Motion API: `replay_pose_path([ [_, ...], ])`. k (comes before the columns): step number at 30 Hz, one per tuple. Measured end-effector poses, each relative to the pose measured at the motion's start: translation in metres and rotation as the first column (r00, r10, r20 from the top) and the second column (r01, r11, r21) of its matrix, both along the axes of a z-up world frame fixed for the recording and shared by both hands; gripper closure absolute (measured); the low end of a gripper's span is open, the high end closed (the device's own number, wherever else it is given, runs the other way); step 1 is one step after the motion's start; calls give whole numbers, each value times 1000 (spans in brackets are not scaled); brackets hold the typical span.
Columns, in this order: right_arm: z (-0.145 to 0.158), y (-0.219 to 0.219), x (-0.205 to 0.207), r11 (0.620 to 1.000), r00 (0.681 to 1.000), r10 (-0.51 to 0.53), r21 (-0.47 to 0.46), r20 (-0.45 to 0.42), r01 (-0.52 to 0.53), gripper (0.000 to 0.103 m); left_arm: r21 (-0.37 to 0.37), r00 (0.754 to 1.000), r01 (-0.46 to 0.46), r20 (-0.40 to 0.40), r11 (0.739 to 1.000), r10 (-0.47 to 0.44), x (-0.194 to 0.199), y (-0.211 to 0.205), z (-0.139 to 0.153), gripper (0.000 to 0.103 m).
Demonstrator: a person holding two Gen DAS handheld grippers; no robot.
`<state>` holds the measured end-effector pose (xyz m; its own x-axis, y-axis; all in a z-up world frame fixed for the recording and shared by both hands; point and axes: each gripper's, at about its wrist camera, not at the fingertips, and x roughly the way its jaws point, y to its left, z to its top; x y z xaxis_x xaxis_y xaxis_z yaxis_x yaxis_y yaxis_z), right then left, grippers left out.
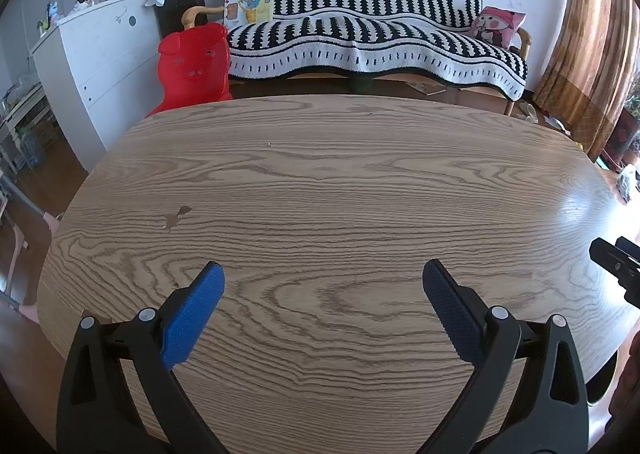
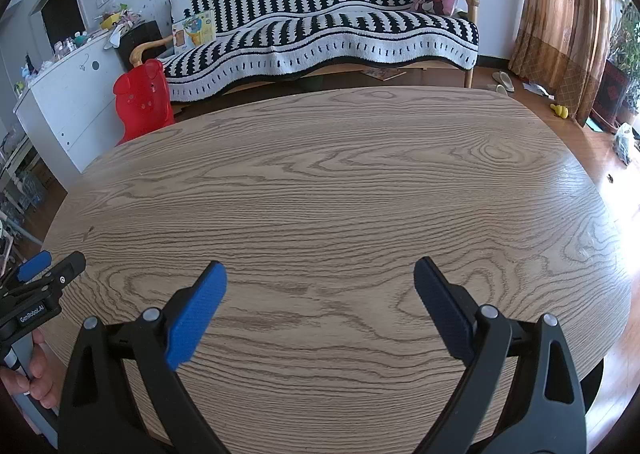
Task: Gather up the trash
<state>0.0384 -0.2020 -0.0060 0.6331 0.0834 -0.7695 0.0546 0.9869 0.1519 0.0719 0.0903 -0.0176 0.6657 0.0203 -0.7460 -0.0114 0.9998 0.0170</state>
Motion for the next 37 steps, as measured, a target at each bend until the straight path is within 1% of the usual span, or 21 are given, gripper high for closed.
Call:
replay_pose_path([
  [12, 2, -1, -1, 1000, 1000, 2, -1, 1, -2, 12, 2, 1000, -1, -7, 1000, 1, -1, 2, -2, 7],
  [18, 3, 0, 1, 1000, 1000, 0, 1, 4, 0, 12, 12, 1000, 9, -13, 1000, -9, 5, 2, -1, 7],
  [29, 5, 0, 1, 1000, 1000, -2, 3, 4, 2, 12, 22, 1000, 17, 10, 1000, -17, 5, 2, 3, 7],
  [36, 5, -4, 6, 1000, 1000, -16, 3, 1, 16, 11, -3, 1000, -3, -16, 1000, 3, 13, 9, 2, 7],
  [37, 4, -5, 7, 1000, 1000, -20, 0, 1, 20, 10, -4, 1000, -3, -20, 1000, 3, 15, 11, 0, 7],
])
